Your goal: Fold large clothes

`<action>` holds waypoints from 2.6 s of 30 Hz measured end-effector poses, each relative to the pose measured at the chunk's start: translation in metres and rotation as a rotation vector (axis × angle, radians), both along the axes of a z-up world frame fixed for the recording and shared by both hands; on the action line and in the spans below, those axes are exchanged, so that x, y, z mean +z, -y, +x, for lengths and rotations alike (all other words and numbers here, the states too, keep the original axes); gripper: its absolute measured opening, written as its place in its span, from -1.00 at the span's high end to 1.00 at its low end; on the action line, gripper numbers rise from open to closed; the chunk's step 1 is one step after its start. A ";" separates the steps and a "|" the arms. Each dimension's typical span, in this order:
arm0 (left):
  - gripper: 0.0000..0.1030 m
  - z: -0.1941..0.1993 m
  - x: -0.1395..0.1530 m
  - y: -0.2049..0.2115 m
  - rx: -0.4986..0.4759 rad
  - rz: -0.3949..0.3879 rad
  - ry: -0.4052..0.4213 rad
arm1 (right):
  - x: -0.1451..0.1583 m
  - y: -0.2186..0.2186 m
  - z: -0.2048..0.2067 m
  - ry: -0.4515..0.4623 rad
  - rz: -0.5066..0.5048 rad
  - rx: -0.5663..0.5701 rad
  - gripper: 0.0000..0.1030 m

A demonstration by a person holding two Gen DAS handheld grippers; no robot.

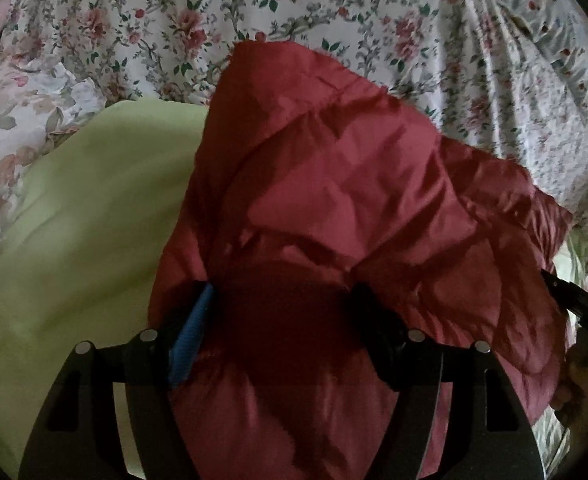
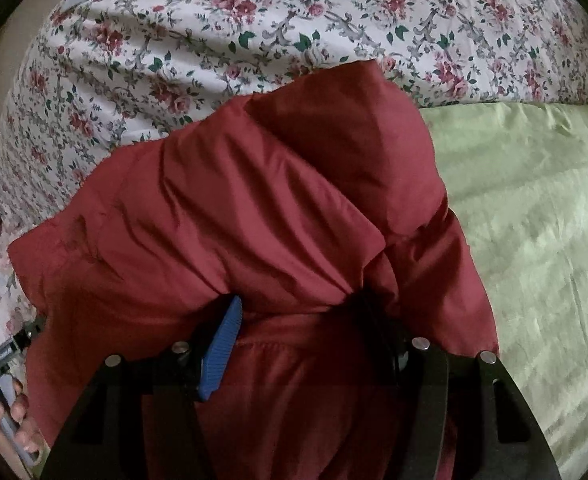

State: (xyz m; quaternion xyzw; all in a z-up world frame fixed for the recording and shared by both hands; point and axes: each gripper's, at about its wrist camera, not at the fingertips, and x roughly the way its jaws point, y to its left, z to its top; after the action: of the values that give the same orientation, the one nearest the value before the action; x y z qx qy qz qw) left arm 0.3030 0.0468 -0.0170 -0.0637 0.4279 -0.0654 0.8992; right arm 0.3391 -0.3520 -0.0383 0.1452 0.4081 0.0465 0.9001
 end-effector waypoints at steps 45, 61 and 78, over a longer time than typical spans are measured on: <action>-0.59 -0.009 -0.056 -0.055 -0.032 -0.536 -0.130 | -0.044 0.077 -0.049 -0.079 0.484 0.030 -0.47; 0.08 -0.082 -0.005 -0.058 -0.066 -0.499 -0.082 | -0.004 0.064 -0.093 -0.102 0.487 0.057 0.26; 0.09 -0.191 -0.011 -0.094 -0.087 -0.532 -0.126 | 0.002 0.038 -0.223 -0.127 0.497 0.098 0.26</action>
State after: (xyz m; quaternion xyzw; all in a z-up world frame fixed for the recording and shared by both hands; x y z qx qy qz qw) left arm 0.1120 0.1410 -0.0282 -0.2831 0.4530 -0.2101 0.8189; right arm 0.1157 -0.3903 -0.0364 0.3448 0.4464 0.1796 0.8060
